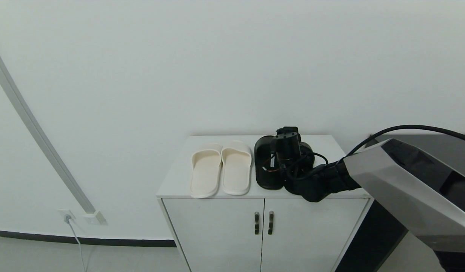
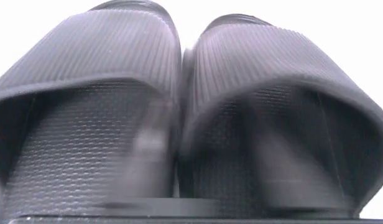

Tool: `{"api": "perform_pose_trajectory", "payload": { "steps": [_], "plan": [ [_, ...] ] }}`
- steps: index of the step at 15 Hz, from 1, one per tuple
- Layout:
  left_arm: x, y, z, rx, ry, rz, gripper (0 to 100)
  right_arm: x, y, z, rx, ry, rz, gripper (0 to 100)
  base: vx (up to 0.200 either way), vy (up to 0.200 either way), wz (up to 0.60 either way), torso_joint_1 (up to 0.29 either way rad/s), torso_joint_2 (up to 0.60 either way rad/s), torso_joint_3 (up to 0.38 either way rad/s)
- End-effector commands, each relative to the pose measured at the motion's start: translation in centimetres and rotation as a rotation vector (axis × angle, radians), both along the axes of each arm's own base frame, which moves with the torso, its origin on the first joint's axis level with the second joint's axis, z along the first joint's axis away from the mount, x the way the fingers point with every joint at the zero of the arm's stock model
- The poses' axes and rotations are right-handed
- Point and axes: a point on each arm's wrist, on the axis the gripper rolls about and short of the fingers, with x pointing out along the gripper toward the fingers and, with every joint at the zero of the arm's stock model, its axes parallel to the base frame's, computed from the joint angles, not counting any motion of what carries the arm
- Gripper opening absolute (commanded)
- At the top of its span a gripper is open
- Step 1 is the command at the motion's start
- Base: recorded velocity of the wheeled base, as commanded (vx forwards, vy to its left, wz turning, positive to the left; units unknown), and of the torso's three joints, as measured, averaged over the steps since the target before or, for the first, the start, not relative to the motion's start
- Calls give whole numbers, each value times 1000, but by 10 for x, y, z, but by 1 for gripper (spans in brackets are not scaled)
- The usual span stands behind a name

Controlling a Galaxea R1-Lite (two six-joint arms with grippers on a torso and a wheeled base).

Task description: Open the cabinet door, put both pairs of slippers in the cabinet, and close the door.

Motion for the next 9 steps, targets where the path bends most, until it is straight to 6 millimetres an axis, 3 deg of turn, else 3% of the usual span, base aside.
{"api": "perform_pose_trajectory", "payload": {
  "steps": [1,6,9],
  "plan": [
    [0,0,0,-2,1,2,0,-1,-1,3,2,-3,0,0,0,0,0,0,0,0],
    [0,0,0,-3,1,2,0,-10,-6,26,6,-32,-4,0,0,0,0,0,0,0],
    [0,0,0,-3,2,0,0,-31,-16,49,8,-48,15,0,0,0,0,0,0,0]
  ]
}}
